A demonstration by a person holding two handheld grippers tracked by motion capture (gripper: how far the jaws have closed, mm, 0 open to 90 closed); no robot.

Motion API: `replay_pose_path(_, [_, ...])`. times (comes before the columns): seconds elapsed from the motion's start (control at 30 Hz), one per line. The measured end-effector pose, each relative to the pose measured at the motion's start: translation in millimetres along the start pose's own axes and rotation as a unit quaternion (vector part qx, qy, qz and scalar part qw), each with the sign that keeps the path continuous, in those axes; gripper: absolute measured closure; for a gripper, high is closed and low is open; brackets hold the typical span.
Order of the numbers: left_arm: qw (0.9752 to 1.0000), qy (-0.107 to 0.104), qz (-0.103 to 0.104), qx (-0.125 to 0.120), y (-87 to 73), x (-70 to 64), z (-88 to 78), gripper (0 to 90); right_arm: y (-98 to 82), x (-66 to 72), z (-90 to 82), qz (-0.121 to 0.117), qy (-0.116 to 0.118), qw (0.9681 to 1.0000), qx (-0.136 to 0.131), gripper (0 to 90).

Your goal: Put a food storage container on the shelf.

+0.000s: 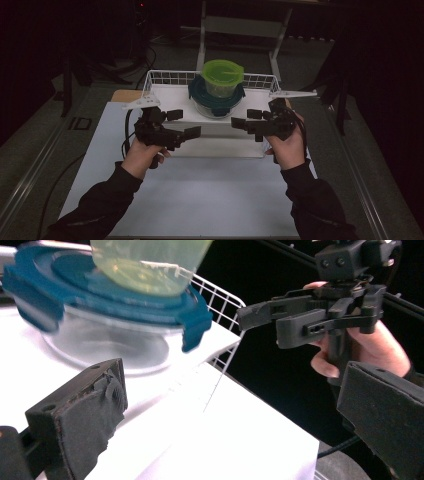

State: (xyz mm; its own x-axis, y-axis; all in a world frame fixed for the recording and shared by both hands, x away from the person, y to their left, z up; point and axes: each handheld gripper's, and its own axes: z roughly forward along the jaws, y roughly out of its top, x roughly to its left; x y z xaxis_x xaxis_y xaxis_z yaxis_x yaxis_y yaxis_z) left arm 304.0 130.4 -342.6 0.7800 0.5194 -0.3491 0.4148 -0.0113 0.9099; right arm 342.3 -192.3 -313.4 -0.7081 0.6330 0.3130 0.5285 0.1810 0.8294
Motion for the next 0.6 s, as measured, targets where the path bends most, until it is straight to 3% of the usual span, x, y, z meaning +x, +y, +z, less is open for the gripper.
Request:
replay_pose_path(0.07, [0.9999, 0.004, 0.013, 0.003, -9.2, -3.2, -1.0, 0.0, -9.0, -0.3, -0.2, 0.003, 0.007, 1.0000, -0.006, 19.4])
replay_pose_path(0.23, [0.9994, -0.010, 0.031, 0.015, -30.6, -8.4, 0.3, 0.0, -36.0, -1.9, 2.4, 0.005, 0.012, 0.9999, -0.006, 19.4])
replay_pose_path(0.4, [0.9973, -0.018, 0.064, 0.030, -52.4, -15.6, 2.6, 0.0, -66.9, -4.6, 5.8, 0.011, 0.017, 0.9998, -0.006, 19.5])
replay_pose_path(0.6, [0.9953, -0.027, 0.079, 0.049, -69.8, -23.2, 6.6, 0.0, -92.8, -4.5, 9.2, 0.009, 0.013, 0.9998, 0.008, 19.5])
